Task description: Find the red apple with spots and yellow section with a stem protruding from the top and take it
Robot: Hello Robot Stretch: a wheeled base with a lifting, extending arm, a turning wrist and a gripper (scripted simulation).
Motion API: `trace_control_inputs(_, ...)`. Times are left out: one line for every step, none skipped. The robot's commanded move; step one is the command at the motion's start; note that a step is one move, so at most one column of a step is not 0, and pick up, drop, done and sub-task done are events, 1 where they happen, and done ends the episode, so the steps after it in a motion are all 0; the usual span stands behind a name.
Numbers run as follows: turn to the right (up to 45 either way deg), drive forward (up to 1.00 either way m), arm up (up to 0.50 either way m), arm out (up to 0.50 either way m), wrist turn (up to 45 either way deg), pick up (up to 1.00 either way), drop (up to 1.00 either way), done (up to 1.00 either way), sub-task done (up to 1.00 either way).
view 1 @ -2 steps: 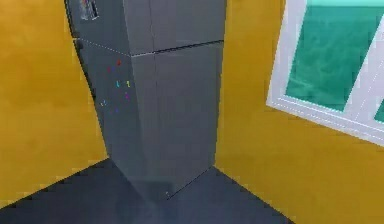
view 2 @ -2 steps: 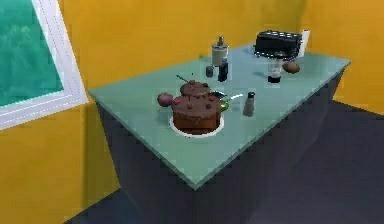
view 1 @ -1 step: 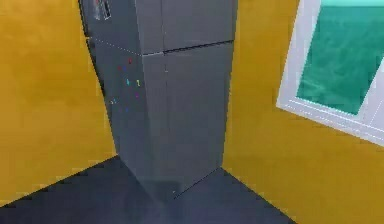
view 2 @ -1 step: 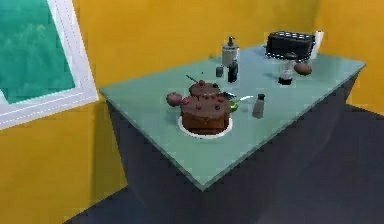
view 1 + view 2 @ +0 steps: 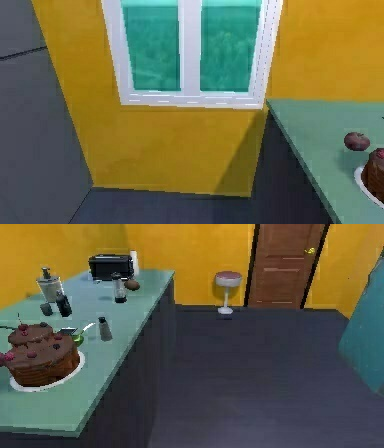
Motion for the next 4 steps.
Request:
trace_control_inputs(3.0,0.00,0.00,0.00,0.0,0.00,0.00,0.00,0.00)
trace_control_inputs(0.0,0.55,0.00,0.00,0.0,0.00,0.00,0.00,0.00)
trace_control_inputs(-15.0,0.00,0.00,0.00,0.0,0.00,0.00,0.00,0.00)
trace_control_inputs(0.0,0.00,0.50,0.00,0.0,0.00,0.00,0.00,0.00)
